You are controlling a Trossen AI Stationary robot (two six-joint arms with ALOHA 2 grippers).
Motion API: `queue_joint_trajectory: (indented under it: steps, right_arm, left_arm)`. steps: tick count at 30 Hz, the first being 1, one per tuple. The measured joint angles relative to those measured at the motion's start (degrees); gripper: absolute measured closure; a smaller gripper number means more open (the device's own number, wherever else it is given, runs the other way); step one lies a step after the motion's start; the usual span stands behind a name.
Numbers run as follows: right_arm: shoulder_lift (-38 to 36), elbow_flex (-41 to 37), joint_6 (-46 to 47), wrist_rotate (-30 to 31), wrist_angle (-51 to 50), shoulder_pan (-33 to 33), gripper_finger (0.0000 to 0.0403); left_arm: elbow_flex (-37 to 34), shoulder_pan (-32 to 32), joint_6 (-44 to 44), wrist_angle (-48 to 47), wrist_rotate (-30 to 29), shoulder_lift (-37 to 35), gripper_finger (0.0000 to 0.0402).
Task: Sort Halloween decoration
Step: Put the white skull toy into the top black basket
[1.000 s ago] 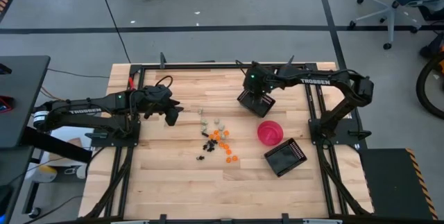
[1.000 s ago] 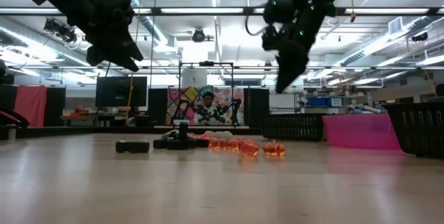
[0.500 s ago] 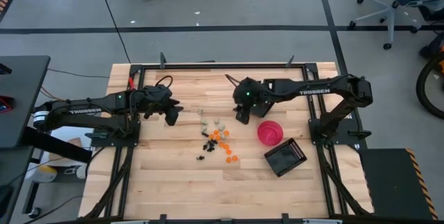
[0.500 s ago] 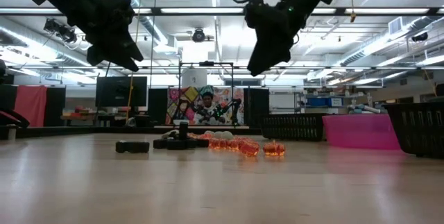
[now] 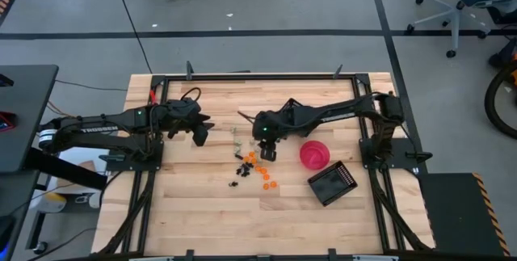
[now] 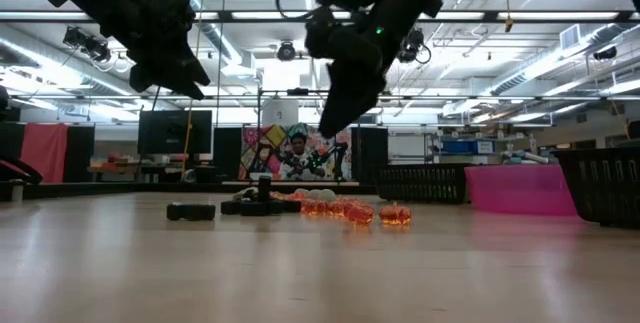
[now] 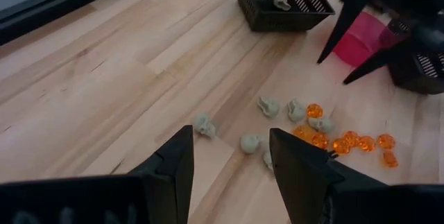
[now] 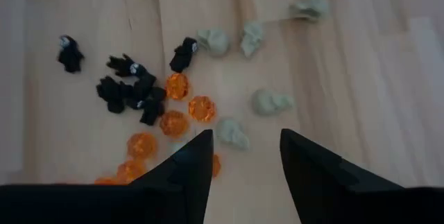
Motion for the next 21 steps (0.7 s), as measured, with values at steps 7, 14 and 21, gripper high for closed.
queue_joint_trajectory:
  steps: [7,14,21]
  right_arm:
    - [4.9,0.5,-3.3,-0.2,2.0,0.2,0.0224]
    - [8.6,0.5,-4.1,-0.2,9.6,-1.6,0.0191]
    - [11.2,0.5,-5.3,-0.1,11.0,-2.4,0.016]
  left_arm:
    - [0.0,-0.1,0.0,0.4,0.0,0.0,0.0239]
    - [0.0,0.0,0.0,0.8,0.0,0.0,0.0239]
    - [0.0,0.0,-0.1,0.8,0.1,0.0,0.0239]
